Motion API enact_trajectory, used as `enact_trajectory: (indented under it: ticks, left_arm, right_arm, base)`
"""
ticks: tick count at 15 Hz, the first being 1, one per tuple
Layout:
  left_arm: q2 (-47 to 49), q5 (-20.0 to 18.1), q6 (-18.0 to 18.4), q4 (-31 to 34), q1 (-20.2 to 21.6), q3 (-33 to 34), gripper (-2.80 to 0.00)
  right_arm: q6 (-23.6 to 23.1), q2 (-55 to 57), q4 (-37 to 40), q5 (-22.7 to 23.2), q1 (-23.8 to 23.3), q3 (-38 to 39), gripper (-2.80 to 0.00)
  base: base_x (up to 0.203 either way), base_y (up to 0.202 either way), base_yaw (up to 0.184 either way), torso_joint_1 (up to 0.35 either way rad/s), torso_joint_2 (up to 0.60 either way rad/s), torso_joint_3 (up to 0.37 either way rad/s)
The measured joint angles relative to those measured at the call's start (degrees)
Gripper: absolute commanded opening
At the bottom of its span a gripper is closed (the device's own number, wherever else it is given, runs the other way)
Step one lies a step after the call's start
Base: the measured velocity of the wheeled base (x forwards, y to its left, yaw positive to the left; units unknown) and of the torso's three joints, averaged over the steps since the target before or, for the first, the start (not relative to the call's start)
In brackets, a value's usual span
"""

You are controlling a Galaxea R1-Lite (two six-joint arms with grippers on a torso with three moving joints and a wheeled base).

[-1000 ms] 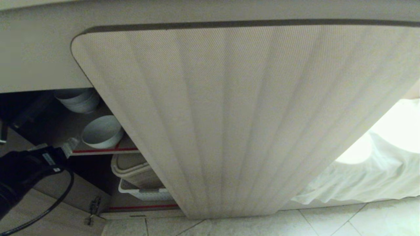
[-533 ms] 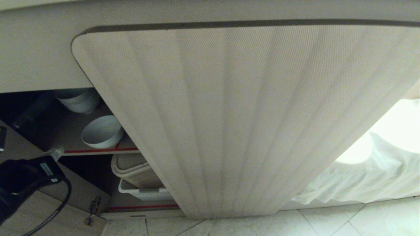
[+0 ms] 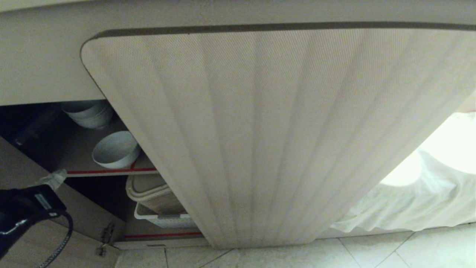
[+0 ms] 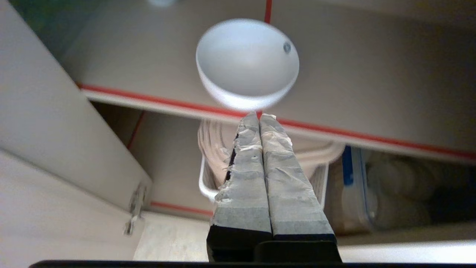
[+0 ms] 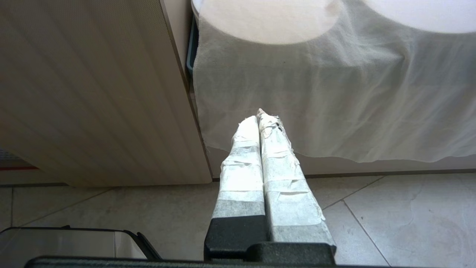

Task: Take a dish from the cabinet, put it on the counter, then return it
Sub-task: Close the cabinet door

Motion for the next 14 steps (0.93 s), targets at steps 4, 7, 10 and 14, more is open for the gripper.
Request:
enact_trajectory:
  ticks: [4, 7, 10, 14]
  left_arm:
    - [-6.24, -0.22, 0.00, 9.24, -0.79, 0.29, -2.80]
    - [-11.01, -0.28, 0.00, 15.64, -0.96, 0.52, -2.80]
    - [-14.89, -0.22, 0.00, 18.44, -1.86, 0.72, -2.80]
    - [-18.62, -0.22, 1.44, 21.87, -3.53, 0.69, -2.80]
  right_arm:
    - [0.02, 0.00, 0.00, -0.02, 0.00, 0.00, -2.80]
    - [0.05, 0.00, 0.00, -0.02, 0.00, 0.00, -2.80]
    - [0.08, 0.00, 0.00, -0.02, 0.00, 0.00, -2.80]
    - [0.00, 0.00, 0.00, -0.02, 0.00, 0.00, -2.80]
  base:
    - [0.000, 0.000, 0.000, 0.000, 0.00, 0.000]
    - [0.000, 0.000, 0.000, 0.000, 0.00, 0.000]
    - [0.000, 0.000, 0.000, 0.000, 0.00, 0.000]
    - [0.000, 0.000, 0.000, 0.000, 0.00, 0.000]
